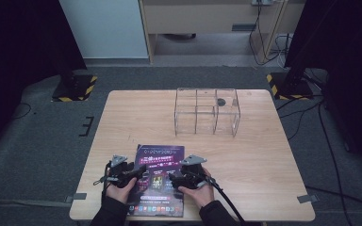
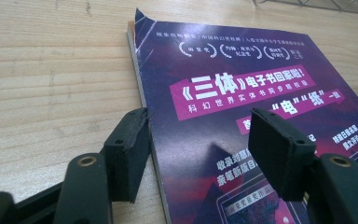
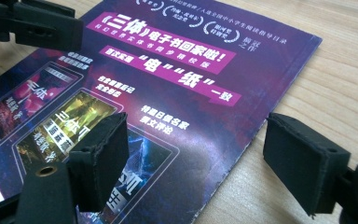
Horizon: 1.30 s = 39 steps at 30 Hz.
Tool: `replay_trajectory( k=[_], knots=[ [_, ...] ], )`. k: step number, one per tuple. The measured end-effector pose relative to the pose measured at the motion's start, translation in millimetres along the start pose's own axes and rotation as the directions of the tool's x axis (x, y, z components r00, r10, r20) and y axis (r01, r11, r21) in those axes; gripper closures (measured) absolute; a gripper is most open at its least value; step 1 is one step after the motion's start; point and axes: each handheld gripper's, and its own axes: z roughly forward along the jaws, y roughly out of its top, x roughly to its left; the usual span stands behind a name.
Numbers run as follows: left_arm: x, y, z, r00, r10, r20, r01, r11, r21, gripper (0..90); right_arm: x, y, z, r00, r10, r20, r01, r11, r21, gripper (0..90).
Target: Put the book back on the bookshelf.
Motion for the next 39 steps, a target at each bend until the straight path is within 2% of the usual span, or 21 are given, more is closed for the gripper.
replay_trajectory(
  k=[7, 13, 17, 18, 21, 23, 24, 28, 31, 32, 33, 39],
  knots=[
    [-0.6, -0.8, 3.2, 0.9992, 0.033, -0.020, -0.034, 0.9992, -0.023, 36.4, 0.0, -1.9, 1.2, 1.0000, 0.001, 0.005, -0.001, 1.000, -0.002, 22.8],
    [-0.8, -1.2, 3.4, 0.9999, 0.010, -0.013, -0.011, 0.9995, -0.029, 36.6, 1.8, -3.9, 3.0, 1.0000, 0.010, 0.001, -0.010, 1.000, -0.004, 23.0],
    [-1.5, -1.1, 3.7, 0.9995, 0.023, -0.022, -0.024, 0.9993, -0.029, 36.8, 3.9, -4.3, 4.0, 0.9999, 0.009, -0.004, -0.009, 1.000, -0.011, 22.7],
    [-2.0, -1.4, 2.9, 0.9994, 0.013, -0.033, -0.014, 0.9996, -0.025, 36.8, 4.1, -4.4, 4.0, 0.9999, 0.010, -0.003, -0.010, 1.000, -0.012, 22.6],
    [-1.2, -1.4, 2.5, 1.0000, -0.005, -0.004, 0.005, 0.9996, -0.028, 37.3, 4.1, -4.6, 4.2, 0.9999, 0.014, -0.003, -0.014, 1.000, -0.015, 21.2],
    [-0.9, -2.2, 1.5, 0.9993, -0.032, 0.018, 0.032, 0.9991, -0.027, 37.4, 4.2, -5.0, 4.4, 0.9999, 0.007, 0.010, -0.007, 1.000, -0.017, 20.5],
    [0.8, -1.8, 2.2, 0.9997, -0.017, 0.019, 0.018, 0.9990, -0.042, 37.4, 4.1, -5.1, 4.5, 0.9999, 0.006, 0.016, -0.006, 1.000, -0.017, 20.4],
    [0.7, -2.1, 1.8, 0.9994, -0.026, 0.024, 0.027, 0.9987, -0.044, 37.4, 3.6, -5.1, 4.1, 0.9998, 0.010, 0.015, -0.010, 1.000, -0.017, 20.4],
    [1.2, -2.7, -1.2, 0.9984, -0.031, 0.047, 0.034, 0.9980, -0.054, 37.4, 1.4, -5.5, 3.5, 0.9996, 0.026, 0.007, -0.026, 0.999, -0.023, 20.8],
    [1.4, -3.0, -2.3, 0.9978, -0.034, 0.057, 0.037, 0.9975, -0.060, 37.4, 1.0, -5.5, 3.5, 0.9995, 0.032, 0.009, -0.032, 0.999, -0.026, 20.9],
    [1.2, -3.8, -4.9, 0.9957, -0.052, 0.076, 0.057, 0.9964, -0.062, 37.4, 0.1, -5.6, 3.1, 0.9995, 0.032, 0.006, -0.031, 0.999, -0.027, 20.9],
    [4.1, -3.6, -9.3, 0.9880, -0.061, 0.142, 0.076, 0.9920, -0.101, 37.3, -1.0, -5.6, 2.6, 0.9990, 0.042, 0.014, -0.042, 0.999, -0.029, 21.5]
  ],
)
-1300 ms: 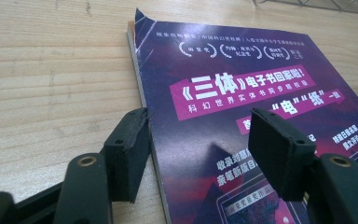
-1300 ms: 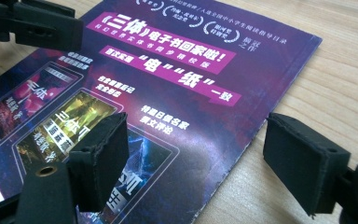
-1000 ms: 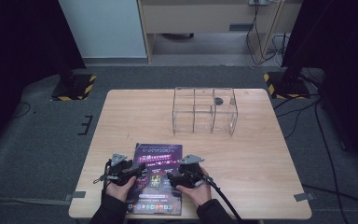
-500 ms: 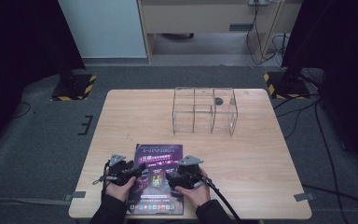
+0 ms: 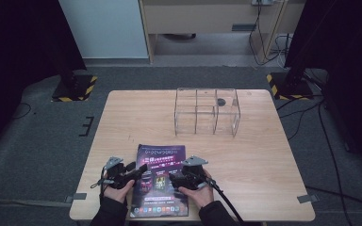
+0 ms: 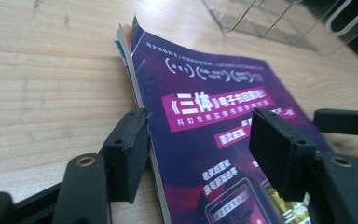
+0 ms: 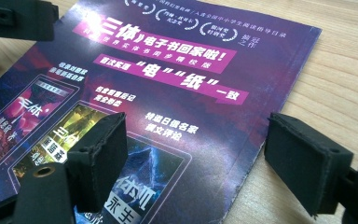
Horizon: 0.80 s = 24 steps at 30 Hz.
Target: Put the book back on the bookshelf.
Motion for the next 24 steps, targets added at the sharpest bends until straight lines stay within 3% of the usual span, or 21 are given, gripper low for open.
replay_trajectory(
  k=[3, 6, 10, 15, 18, 21, 23, 24],
  knots=[
    [-1.3, 0.6, -2.5, 0.9991, -0.005, 0.042, 0.007, 0.9993, -0.036, 37.7, -1.8, -0.2, -0.6, 1.0000, 0.008, -0.004, -0.008, 1.000, -0.003, 21.6],
    [-5.5, 1.4, -3.2, 0.9952, 0.031, 0.093, -0.024, 0.9973, -0.069, 38.7, -3.4, -0.3, -1.0, 0.9999, 0.015, -0.007, -0.015, 1.000, -0.007, 22.1],
    [-9.1, 0.4, 0.4, 0.9934, 0.054, 0.101, -0.049, 0.9974, -0.053, 38.7, -4.0, -0.5, -1.4, 0.9998, 0.015, -0.011, -0.015, 1.000, -0.006, 22.3],
    [-11.3, -0.3, 3.2, 0.9861, 0.051, 0.158, -0.046, 0.9984, -0.034, 37.8, -7.1, -0.7, -2.4, 0.9991, 0.027, -0.033, -0.027, 1.000, -0.009, 22.9],
    [-14.9, 0.4, 3.8, 0.9849, 0.099, 0.142, -0.098, 0.9951, -0.016, 37.5, -8.2, -0.7, -2.6, 0.9989, 0.028, -0.037, -0.028, 1.000, -0.011, 23.2],
    [-15.3, 0.4, 5.5, 0.9876, 0.113, 0.109, -0.114, 0.9934, 0.008, 39.2, -8.6, -0.7, -2.9, 0.9991, 0.023, -0.036, -0.024, 1.000, -0.009, 23.6],
    [-15.4, 1.1, 5.0, 0.9884, 0.117, 0.097, -0.118, 0.9930, 0.010, 44.5, -8.6, -0.7, -3.0, 0.9991, 0.023, -0.036, -0.024, 1.000, -0.009, 23.9],
    [-15.5, 1.1, 4.9, 0.9898, 0.112, 0.089, -0.113, 0.9935, 0.011, 51.3, -8.9, -0.7, -2.9, 0.9992, 0.020, -0.034, -0.021, 1.000, -0.011, 24.0]
  ],
)
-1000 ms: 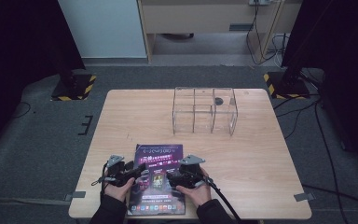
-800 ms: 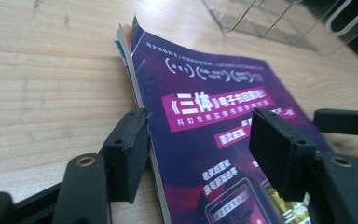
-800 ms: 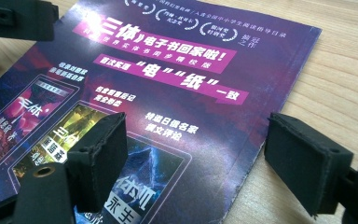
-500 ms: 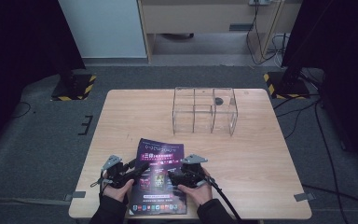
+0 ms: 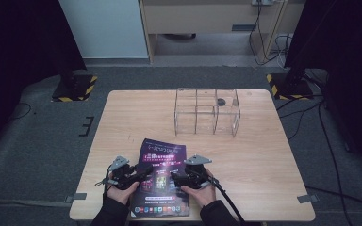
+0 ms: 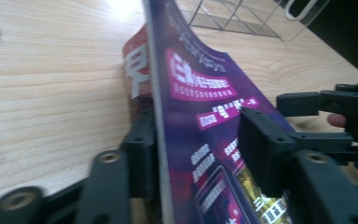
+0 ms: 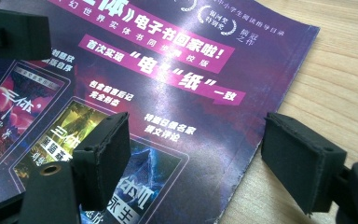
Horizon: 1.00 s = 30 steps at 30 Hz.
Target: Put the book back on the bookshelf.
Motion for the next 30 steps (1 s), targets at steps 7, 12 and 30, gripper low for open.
replay_trajectory(
  k=[7, 12, 30],
  knots=[
    [-1.1, 0.8, -0.9, 0.9989, -0.011, -0.045, 0.012, 0.9997, 0.022, 72.7, -0.9, -0.1, -0.6, 0.9998, 0.014, 0.010, -0.014, 1.000, -0.002, 24.0],
    [-7.0, 3.0, -1.5, 0.9984, 0.006, -0.055, -0.004, 0.9993, 0.036, 83.4, -4.2, -0.4, -1.7, 0.9998, 0.021, 0.004, -0.021, 1.000, -0.006, 24.4],
    [-37.7, 24.6, -17.2, 0.9931, 0.112, -0.035, -0.115, 0.9886, -0.098, 84.1, -26.8, -1.3, -18.7, 0.9977, 0.061, -0.031, -0.062, 0.997, -0.050, 20.7]
  ],
)
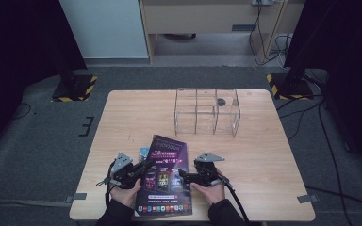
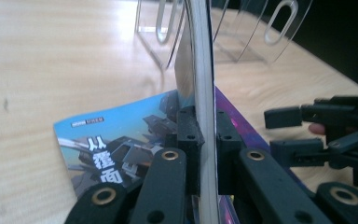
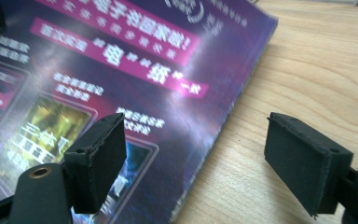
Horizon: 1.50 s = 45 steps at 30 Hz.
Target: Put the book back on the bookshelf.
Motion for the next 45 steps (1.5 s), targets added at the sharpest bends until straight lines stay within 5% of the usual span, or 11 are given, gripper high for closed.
replay_trajectory(
  k=[13, 23, 33, 45],
  knots=[
    [-6.5, 15.7, -20.1, 0.9992, 0.036, 0.020, -0.033, 0.9923, -0.119, 84.1, -3.6, 5.0, -4.7, 0.9954, 0.033, -0.090, -0.036, 0.999, -0.031, 21.1],
    [-11.6, 18.1, -22.5, 0.9976, 0.055, 0.043, -0.048, 0.9899, -0.133, 84.1, 0.8, 8.7, 3.8, 0.9814, 0.047, -0.186, -0.053, 0.998, -0.029, 26.2],
    [-13.0, 17.9, -22.6, 0.9965, 0.062, 0.056, -0.054, 0.9889, -0.138, 84.1, -1.3, 13.4, 12.7, 0.9566, 0.079, -0.281, -0.085, 0.996, -0.008, 32.9],
    [-8.8, 16.4, -22.5, 0.9971, 0.045, 0.062, -0.035, 0.9886, -0.146, 84.1, -7.7, 16.2, 10.0, 0.9404, 0.156, -0.302, -0.151, 0.988, 0.042, 53.2]
  ],
)
